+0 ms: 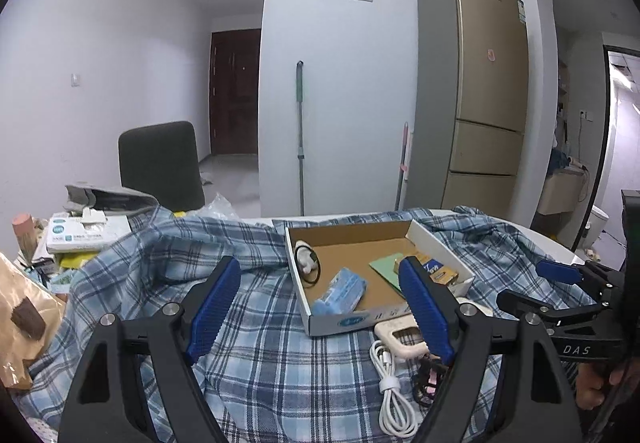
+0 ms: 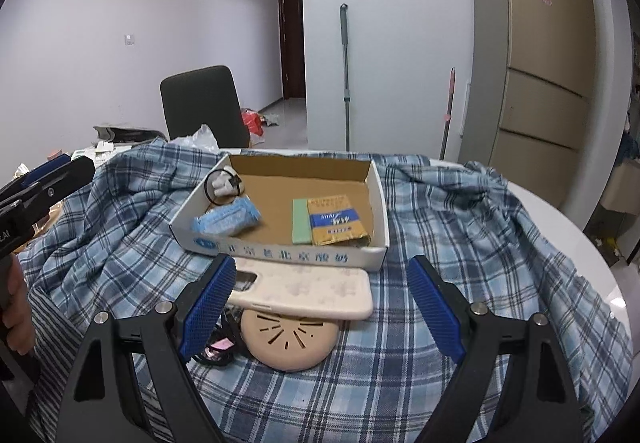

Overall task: Organize soft objects
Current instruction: 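Withdraw both tools from the box back over the table, then lower the right tool onto the black cable and close on it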

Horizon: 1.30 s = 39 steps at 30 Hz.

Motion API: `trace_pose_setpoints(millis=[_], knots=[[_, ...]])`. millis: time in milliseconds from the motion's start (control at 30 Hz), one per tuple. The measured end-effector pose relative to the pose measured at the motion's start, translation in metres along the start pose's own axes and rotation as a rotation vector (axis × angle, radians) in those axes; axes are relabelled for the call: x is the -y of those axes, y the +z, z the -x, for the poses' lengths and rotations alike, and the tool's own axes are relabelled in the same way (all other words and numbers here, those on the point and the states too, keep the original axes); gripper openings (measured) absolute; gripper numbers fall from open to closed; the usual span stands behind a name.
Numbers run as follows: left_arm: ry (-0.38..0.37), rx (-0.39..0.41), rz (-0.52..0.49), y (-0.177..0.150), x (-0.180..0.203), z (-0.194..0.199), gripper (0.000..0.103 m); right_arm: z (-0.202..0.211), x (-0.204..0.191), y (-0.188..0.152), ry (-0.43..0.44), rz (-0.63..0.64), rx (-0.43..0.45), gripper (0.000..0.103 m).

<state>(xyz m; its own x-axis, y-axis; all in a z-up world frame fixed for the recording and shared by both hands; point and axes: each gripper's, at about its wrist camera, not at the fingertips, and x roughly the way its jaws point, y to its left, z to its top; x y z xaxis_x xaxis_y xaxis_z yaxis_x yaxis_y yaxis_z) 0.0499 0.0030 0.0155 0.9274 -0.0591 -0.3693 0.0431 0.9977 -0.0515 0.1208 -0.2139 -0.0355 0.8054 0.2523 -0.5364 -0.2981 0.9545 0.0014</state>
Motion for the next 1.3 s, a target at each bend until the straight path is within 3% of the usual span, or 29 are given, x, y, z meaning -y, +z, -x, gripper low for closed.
trace_pose_setpoints(millis=[133, 433, 700, 833, 967, 1133, 1300], knots=[[0.023, -0.005, 0.016, -0.009, -0.005, -0.006, 0.083, -0.009, -0.004, -0.006, 0.022, 0.048, -0.037, 0.087], [-0.004, -0.055, 0.055, -0.012, -0.014, -0.015, 0.083, -0.017, -0.028, -0.018, 0.132, 0.167, -0.120, 0.087], [0.010, -0.051, 0.075, -0.014, -0.014, -0.014, 0.083, -0.032, -0.062, -0.038, 0.236, 0.341, -0.245, 0.087], [0.015, -0.044, 0.092, -0.014, -0.017, -0.013, 0.083, -0.042, -0.074, -0.043, 0.219, 0.405, -0.296, 0.086], [0.021, -0.036, 0.064, -0.015, -0.012, -0.012, 0.083, -0.048, -0.075, -0.043, 0.275, 0.410, -0.340, 0.074], [0.014, -0.039, 0.056, -0.017, -0.009, -0.013, 0.083, -0.053, -0.073, -0.039, 0.255, 0.406, -0.344, 0.073], [0.003, -0.043, 0.062, -0.018, -0.009, -0.012, 0.083, -0.056, -0.085, -0.043, 0.219, 0.488, -0.341, 0.069]])
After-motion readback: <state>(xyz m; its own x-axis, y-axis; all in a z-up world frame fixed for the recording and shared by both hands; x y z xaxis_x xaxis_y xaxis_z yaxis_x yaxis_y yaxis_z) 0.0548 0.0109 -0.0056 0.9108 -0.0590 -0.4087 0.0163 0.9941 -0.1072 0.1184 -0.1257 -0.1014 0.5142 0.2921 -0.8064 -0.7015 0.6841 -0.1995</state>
